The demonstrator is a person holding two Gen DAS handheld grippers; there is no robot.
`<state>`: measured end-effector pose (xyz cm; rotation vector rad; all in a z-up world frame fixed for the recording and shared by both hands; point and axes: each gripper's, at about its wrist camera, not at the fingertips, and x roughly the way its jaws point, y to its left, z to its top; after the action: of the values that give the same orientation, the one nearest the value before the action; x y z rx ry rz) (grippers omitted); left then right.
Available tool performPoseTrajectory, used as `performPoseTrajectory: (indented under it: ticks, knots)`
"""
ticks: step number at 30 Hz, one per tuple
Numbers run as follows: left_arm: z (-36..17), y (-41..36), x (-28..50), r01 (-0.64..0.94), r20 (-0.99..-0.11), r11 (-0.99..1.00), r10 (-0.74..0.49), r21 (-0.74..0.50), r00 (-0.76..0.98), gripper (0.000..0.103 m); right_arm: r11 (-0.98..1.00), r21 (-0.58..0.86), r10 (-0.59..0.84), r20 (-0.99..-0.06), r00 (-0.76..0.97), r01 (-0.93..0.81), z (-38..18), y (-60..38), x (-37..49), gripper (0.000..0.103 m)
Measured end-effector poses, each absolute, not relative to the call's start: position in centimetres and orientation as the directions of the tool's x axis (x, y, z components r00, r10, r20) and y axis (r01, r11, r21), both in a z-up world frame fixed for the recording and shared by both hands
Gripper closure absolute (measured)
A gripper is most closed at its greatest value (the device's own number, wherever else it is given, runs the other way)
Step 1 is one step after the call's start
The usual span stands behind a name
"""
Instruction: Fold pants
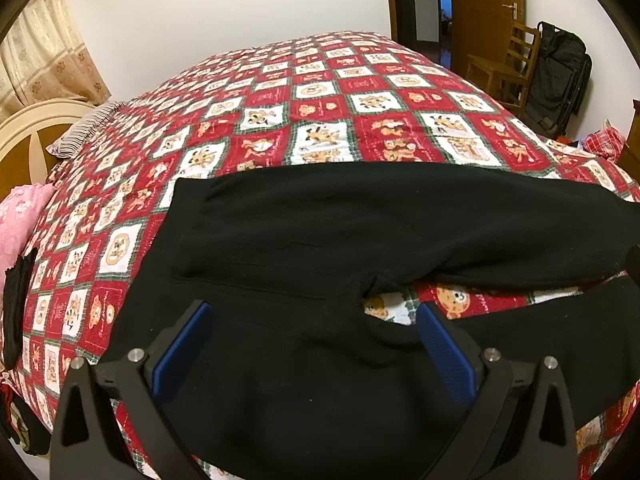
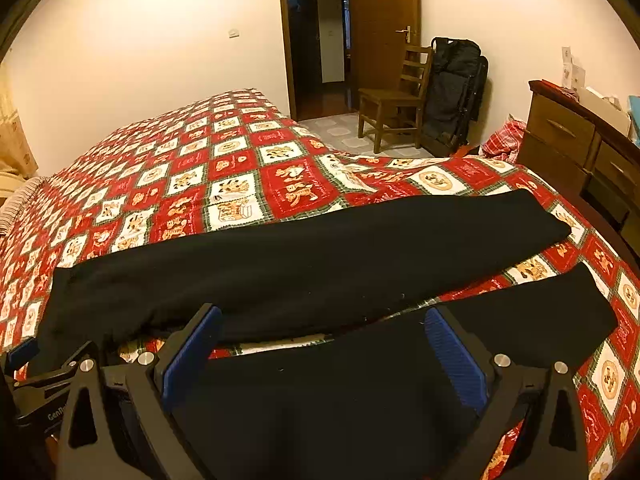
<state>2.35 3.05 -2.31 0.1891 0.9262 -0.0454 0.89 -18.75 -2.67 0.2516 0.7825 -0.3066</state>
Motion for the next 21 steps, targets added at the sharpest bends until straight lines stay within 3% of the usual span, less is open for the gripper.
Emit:
performPoseTrajectory:
  ticks: [7, 11, 17, 21]
  knots:
    - [-2.9, 3.3, 2.9, 0.121, -0.806, 0.983, 0.041, 0.139, 0.590, 0.000, 0.939, 0.106, -0.154, -0.721, 0.676, 0.327, -3.1, -18.5, 1.8, 0.001]
    - [-3.0, 3.3, 3.5, 0.142, -0.808, 0.978, 0.039, 0.150, 0.587, 0.000, 0.967, 0.141, -0.057, -0.691, 0.721, 0.211, -2.4, -18.5, 4.1, 0.001]
    - [-2.5, 4.6, 6.0, 0.148, -0.800, 0.979, 0.025, 0.141, 0.599, 0.000, 0.991, 0.117, 0.051, -0.750, 0.659, 0.057, -3.6, -17.1, 11.2, 0.001]
    - [-2.6, 5.9, 9.1, 0.134, -0.810, 0.983, 0.024, 0.126, 0.586, 0.000, 0.989, 0.145, 0.120, -0.759, 0.640, -0.014, -4.3, -16.5, 14.9, 0.009]
